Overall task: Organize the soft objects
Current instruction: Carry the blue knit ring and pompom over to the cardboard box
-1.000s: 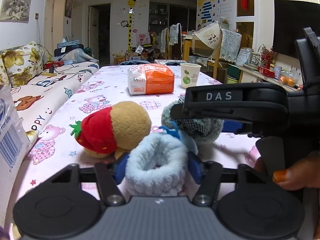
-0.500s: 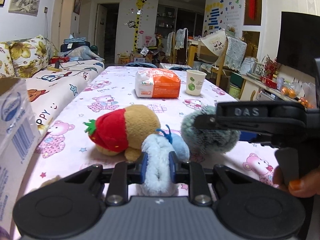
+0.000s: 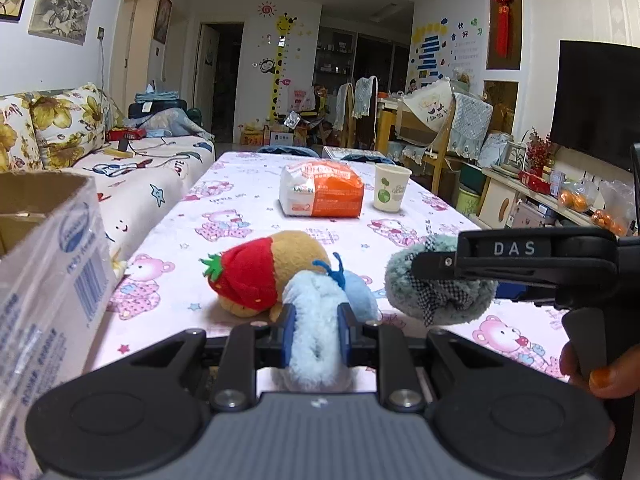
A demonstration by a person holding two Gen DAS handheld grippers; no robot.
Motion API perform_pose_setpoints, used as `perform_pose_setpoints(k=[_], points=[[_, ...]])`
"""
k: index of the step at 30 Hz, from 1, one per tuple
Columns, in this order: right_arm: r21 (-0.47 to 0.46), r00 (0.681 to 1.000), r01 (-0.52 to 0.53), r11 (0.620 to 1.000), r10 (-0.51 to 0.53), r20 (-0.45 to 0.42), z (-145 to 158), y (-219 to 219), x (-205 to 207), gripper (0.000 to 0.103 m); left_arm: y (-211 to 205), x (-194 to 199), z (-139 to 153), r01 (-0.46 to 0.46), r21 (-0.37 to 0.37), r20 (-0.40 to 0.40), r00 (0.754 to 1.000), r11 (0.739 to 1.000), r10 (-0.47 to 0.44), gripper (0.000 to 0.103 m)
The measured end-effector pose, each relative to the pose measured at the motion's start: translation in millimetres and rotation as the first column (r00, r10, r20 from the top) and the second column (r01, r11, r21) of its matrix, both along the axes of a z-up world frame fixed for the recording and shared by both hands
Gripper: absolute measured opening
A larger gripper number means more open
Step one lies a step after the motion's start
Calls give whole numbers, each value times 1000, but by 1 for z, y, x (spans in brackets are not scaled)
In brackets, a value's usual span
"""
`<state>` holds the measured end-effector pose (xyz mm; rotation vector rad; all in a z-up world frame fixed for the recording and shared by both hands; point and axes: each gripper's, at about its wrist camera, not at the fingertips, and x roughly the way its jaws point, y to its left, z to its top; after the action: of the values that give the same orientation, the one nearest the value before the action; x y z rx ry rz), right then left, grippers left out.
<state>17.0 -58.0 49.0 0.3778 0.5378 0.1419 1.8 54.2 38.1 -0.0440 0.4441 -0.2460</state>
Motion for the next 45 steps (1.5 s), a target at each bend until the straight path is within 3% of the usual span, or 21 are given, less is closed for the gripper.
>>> perform_pose_setpoints(k=[25,45], points=[[-31,999,30,999,-29,17,11,6,-47,82,24,-54,50,-23,-33,141,990,999,28,20],[-52,995,-64,997,68,77,23,23,-48,82,73,-73,79,-127,-113,256,954,985,153,20]])
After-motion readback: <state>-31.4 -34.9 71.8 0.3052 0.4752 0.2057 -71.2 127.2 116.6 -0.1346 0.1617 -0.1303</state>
